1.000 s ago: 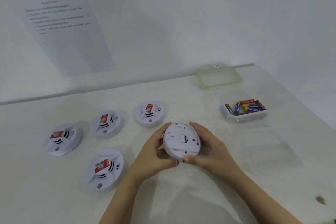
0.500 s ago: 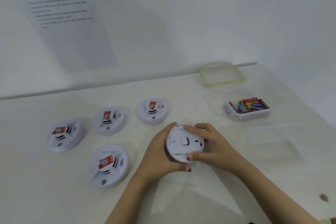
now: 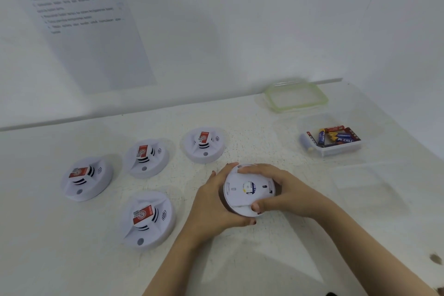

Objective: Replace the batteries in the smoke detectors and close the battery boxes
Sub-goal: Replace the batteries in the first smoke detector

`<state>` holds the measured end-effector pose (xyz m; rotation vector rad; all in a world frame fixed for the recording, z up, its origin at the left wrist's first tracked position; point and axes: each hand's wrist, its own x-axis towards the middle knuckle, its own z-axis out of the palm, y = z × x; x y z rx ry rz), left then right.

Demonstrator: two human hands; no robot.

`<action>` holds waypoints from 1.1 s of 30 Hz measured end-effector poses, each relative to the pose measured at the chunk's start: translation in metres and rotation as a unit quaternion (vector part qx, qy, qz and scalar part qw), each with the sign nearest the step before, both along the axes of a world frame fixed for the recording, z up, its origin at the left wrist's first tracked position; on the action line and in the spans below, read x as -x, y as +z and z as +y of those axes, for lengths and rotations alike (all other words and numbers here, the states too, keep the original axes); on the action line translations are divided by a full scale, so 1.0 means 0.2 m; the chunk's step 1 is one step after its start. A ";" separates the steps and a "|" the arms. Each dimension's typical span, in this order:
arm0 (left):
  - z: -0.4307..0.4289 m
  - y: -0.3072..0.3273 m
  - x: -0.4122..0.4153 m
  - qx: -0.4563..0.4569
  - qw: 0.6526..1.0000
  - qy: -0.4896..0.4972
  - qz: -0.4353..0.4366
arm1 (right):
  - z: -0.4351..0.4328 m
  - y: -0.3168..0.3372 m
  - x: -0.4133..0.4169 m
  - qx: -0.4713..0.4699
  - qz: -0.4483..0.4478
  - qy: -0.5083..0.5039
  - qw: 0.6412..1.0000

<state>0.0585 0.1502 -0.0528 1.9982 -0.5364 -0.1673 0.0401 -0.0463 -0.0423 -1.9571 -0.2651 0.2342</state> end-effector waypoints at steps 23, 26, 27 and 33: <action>0.05 0.00 0.00 0.010 1.000 -0.011 0.005 | 0.03 0.13 0.05 0.182 -0.153 -0.030 0.971; 0.09 0.00 -0.01 0.023 1.000 0.007 0.016 | 0.04 0.11 0.06 0.110 -0.156 -0.092 0.977; 0.10 -0.01 -0.01 0.025 0.999 0.013 0.018 | 0.04 0.09 0.05 0.098 -0.161 -0.131 0.973; 0.12 0.00 0.02 0.030 0.998 0.049 0.008 | 0.04 -0.05 0.01 0.161 -0.046 -0.374 0.912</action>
